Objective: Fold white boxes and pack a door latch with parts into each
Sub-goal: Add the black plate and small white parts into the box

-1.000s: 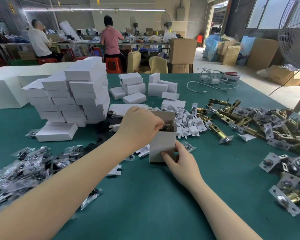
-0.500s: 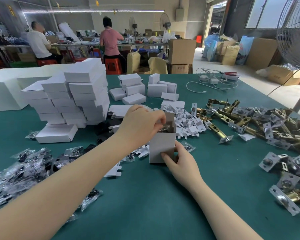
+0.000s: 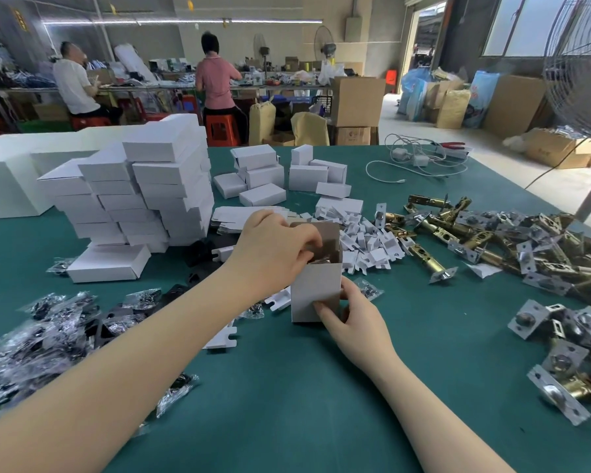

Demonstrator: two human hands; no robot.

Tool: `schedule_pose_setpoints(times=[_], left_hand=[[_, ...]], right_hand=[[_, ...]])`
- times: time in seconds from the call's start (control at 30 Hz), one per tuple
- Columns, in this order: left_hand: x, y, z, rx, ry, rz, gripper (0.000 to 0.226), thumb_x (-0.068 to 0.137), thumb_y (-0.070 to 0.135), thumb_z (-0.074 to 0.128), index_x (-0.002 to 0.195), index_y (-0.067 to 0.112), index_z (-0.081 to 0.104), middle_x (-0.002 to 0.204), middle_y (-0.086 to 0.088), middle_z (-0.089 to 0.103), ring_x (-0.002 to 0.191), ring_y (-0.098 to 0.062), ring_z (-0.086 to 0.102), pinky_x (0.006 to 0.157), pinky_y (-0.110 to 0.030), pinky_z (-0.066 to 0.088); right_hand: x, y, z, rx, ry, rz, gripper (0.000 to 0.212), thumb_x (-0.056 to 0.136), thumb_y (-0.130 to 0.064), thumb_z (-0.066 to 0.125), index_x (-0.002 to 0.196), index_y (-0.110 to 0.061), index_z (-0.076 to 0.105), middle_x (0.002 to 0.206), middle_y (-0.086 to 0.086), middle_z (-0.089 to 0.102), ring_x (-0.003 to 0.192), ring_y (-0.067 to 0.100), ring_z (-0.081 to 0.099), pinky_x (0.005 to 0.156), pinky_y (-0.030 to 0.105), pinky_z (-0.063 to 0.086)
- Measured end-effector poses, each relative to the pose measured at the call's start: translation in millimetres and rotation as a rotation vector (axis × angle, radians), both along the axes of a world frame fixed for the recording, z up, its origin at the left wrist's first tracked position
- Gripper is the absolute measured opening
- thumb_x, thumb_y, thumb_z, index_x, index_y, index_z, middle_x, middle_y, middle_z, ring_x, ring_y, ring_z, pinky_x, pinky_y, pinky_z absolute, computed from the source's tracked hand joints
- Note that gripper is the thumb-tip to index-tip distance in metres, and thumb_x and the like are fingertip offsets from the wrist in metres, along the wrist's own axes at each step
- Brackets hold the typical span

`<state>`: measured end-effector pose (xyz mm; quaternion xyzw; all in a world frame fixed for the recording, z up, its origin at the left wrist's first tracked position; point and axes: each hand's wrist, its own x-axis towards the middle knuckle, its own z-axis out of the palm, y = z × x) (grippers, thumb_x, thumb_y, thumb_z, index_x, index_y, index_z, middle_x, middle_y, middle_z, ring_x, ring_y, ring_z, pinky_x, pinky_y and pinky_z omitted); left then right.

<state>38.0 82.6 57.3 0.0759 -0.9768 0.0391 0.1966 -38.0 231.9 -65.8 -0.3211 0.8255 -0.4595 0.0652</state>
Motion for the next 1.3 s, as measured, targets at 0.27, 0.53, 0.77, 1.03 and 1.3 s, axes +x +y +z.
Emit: schedule_pose_setpoints(times=[0.27,0.53,0.77,1.03,1.3], left_hand=[[11,11,-47,0.471,0.501,-0.070,0.042,0.085,0.001,0.061,0.125,0.013,0.059,0.120,-0.008,0.049,0.109,-0.022,0.050,0.100,-0.035,0.039],[17,23,-93,1.063,0.620,-0.174,0.034,0.097,0.034,0.053,0.127,0.047,0.044,0.110,0.021,0.067,0.100,0.001,0.064,0.081,-0.007,0.044],[22,20,-99,1.018,0.697,-0.188,0.037,0.095,0.034,0.057,0.124,0.055,0.049,0.115,0.014,0.069,0.108,-0.002,0.065,0.088,-0.013,0.048],[20,22,-94,0.890,0.659,-0.203,0.022,0.099,0.039,0.044,0.114,0.044,0.059,0.111,0.028,0.065,0.105,0.001,0.062,0.088,-0.014,0.046],[14,20,-77,1.297,0.646,-0.199,0.024,0.094,0.005,0.061,0.091,0.027,0.072,0.101,0.012,0.072,0.096,-0.004,0.067,0.079,-0.012,0.048]], right_hand=[[1,0,-1,-0.066,0.027,0.018,0.035,0.085,-0.036,0.061,0.113,-0.053,0.048,0.093,-0.028,0.060,0.074,-0.004,0.054,0.058,0.018,0.037],[7,0,3,-0.275,0.057,0.016,0.052,0.093,-0.030,0.061,0.131,-0.057,0.038,0.105,-0.027,0.062,0.101,-0.008,0.056,0.082,0.010,0.043],[12,-3,16,-0.503,0.149,0.025,0.047,0.094,-0.028,0.055,0.132,-0.052,0.044,0.120,-0.017,0.064,0.105,0.005,0.064,0.087,0.010,0.044],[11,1,24,-0.438,0.256,0.047,0.031,0.097,-0.021,0.052,0.116,-0.045,0.055,0.114,-0.030,0.058,0.110,0.003,0.058,0.092,0.016,0.045],[1,-8,54,-0.603,-0.172,0.001,0.024,0.092,-0.010,0.064,0.100,-0.032,0.059,0.098,-0.007,0.067,0.085,0.008,0.064,0.074,0.021,0.048]])
